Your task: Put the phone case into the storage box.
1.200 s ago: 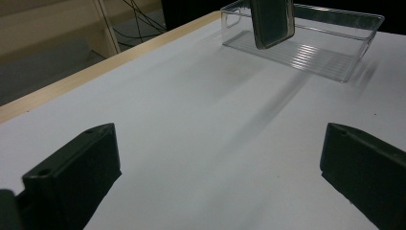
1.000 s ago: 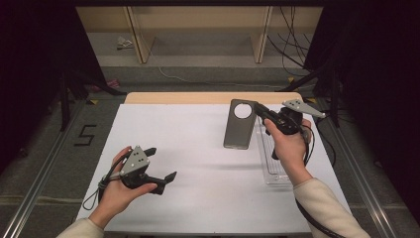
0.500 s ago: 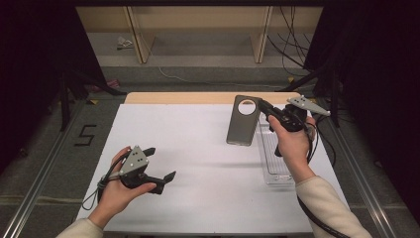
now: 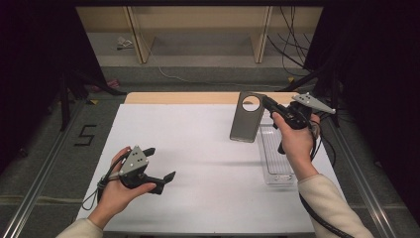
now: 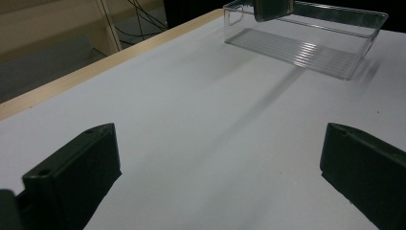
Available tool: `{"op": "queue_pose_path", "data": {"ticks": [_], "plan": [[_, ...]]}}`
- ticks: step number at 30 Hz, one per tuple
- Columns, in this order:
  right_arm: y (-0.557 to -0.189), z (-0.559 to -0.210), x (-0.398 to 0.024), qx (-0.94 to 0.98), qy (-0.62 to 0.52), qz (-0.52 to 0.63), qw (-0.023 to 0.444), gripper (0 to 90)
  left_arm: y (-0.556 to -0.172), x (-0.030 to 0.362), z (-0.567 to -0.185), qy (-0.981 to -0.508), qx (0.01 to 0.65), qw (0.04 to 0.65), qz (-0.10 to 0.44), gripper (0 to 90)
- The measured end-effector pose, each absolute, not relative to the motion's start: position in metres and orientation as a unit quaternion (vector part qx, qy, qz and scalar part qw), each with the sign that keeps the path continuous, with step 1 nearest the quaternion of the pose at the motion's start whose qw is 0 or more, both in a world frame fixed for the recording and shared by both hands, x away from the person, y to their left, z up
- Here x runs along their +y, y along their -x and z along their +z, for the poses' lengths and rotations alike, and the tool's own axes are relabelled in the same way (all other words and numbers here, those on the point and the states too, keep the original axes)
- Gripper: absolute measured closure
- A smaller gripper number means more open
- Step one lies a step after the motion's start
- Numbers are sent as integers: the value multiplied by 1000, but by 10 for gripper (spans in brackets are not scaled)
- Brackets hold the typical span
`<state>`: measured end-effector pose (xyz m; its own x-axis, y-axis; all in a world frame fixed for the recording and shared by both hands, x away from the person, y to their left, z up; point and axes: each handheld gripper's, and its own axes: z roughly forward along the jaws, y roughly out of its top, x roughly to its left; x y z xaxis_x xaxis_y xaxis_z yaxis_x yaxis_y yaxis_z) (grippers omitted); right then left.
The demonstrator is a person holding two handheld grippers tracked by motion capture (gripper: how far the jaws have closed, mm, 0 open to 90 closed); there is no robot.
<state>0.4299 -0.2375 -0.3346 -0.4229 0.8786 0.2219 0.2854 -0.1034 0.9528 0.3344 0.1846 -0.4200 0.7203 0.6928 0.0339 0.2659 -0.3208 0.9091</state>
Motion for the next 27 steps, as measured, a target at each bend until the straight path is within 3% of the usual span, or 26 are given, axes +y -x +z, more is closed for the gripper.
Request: {"op": "queue_pose_path", "data": {"ticks": [27], "plan": [[-435,-330,-256,599,-482,572,285,853,-334,185,-420,-784,306,495,215,0]]}}
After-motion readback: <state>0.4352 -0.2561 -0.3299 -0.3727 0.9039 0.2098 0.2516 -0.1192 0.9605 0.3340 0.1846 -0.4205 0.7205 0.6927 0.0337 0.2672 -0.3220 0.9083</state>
